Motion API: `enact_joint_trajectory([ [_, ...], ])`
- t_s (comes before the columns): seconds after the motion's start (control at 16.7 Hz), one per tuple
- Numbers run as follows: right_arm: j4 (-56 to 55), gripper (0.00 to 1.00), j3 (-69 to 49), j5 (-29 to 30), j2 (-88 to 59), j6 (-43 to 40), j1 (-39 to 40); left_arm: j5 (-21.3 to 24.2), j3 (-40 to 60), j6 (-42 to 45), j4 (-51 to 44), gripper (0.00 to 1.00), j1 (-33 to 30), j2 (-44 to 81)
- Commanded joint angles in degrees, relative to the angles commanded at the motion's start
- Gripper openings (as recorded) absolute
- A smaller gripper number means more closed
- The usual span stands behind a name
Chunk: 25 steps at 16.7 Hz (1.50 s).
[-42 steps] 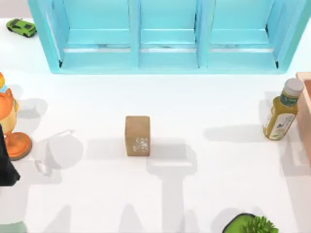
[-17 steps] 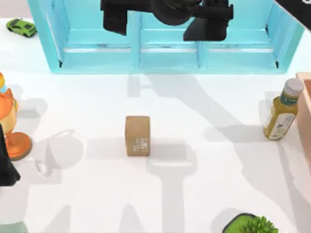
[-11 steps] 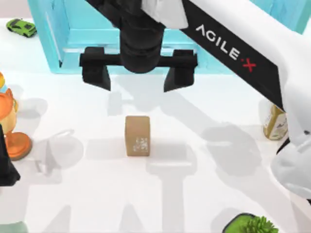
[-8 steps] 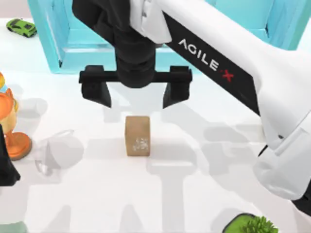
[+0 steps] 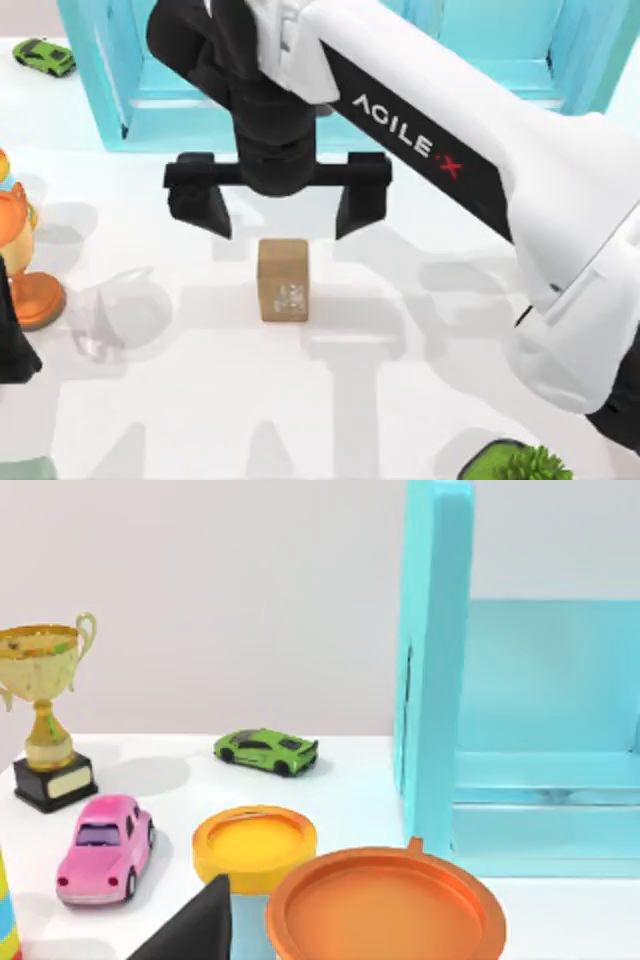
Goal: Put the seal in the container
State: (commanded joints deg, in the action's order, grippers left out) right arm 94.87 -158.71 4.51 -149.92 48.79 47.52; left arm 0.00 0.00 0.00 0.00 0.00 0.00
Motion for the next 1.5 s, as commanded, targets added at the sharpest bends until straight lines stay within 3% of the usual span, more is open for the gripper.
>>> enact_joint_trajectory([
  [0.3,-3.3,1.00,3.8,0.0,0.5,-0.3,-0.3,0.0,0.0,0.0,0.0,1.00,0.0,0.0],
  [0.9,-24.9,1.00,29.1,-0.1,4.3,-0.7,-0.7,0.0,0.0,0.0,0.0,1.00,0.0,0.0],
  [1.26,-27.3,1.00,31.9,-0.1,4.7,-0.7,-0.7,0.0,0.0,0.0,0.0,1.00,0.0,0.0],
  [1.5,-27.3,0.70,31.9,-0.1,4.7,-0.7,-0.7,0.0,0.0,0.0,0.0,1.00,0.0,0.0],
])
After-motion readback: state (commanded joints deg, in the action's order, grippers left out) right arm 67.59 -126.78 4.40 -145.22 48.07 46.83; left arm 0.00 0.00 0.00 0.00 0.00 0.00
